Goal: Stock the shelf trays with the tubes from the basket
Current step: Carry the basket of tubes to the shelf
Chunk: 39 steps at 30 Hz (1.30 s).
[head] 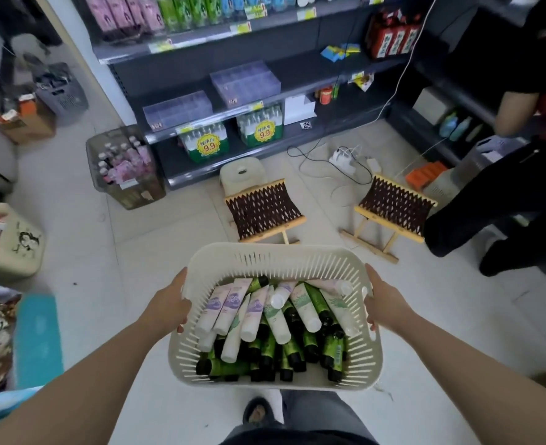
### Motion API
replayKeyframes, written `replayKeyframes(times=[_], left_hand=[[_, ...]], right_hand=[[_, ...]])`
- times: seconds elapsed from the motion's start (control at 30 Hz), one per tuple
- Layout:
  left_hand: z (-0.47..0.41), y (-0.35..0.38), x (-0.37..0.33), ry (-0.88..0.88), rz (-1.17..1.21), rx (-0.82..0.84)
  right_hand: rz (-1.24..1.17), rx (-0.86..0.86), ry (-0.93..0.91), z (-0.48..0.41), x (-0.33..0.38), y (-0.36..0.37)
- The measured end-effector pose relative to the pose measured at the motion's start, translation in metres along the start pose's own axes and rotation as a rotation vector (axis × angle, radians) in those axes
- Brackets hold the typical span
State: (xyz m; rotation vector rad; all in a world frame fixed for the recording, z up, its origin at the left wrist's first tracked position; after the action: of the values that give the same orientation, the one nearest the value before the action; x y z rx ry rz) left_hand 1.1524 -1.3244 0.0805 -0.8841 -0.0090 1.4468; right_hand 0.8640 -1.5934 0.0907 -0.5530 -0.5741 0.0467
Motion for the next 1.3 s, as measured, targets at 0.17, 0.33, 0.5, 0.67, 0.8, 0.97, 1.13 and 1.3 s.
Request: replayKeyframes(times=[0.17,0.33,0.5,0.67,0.8,0.97,1.13,1.3], left_hand=[[-0.049,-0.027,-0.046,-0.014,0.041,-0.048],[-0.094,-0.053,-0.093,-0.028,0.116,-0.096],[-0.13,-0.08,-0.124,-0.02,0.205,-0.137],[-0.188,-0.125,-0.133,-0.055,0.216,-0.152],[-0.234,-0.167,-0.139,-0.065,0.211,-0.141],[-0.283,-0.221,-0.148,-0.065,0.212,-0.143],[-0.313,-0.253,-0.152,-0.101,0.273,-0.168],[-0.338,-0.271,-0.16,-0.145,0.348,-0.207]], right_hand=[[0.059,0.014,-0.052,-0.075,0.033,-0.058],[0.131,-0.004,-0.105,-0.151,0.058,-0.112],[0.168,0.005,-0.043,-0.206,0.095,-0.153],[0.2,-0.002,-0.03,-0.27,0.135,-0.178],[0.176,0.007,-0.028,-0.302,0.174,-0.19],[0.194,0.001,-0.058,-0.344,0.227,-0.207],[0.18,0.028,-0.079,-0.387,0.273,-0.227],[0.255,0.041,-0.129,-0.434,0.314,-0.254]])
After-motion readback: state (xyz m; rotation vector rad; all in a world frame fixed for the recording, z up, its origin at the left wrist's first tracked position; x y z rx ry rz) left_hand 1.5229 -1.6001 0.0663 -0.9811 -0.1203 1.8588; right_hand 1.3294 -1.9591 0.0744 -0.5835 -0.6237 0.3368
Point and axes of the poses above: each hand's wrist, its own z-axis away from the middle knuckle, its own y-axis out of the palm, x = y × z, the point moved 6 cm from there along -z, towards the middle knuckle, and after that the axes turned 10 degrees about x, right-handed, at the moved point
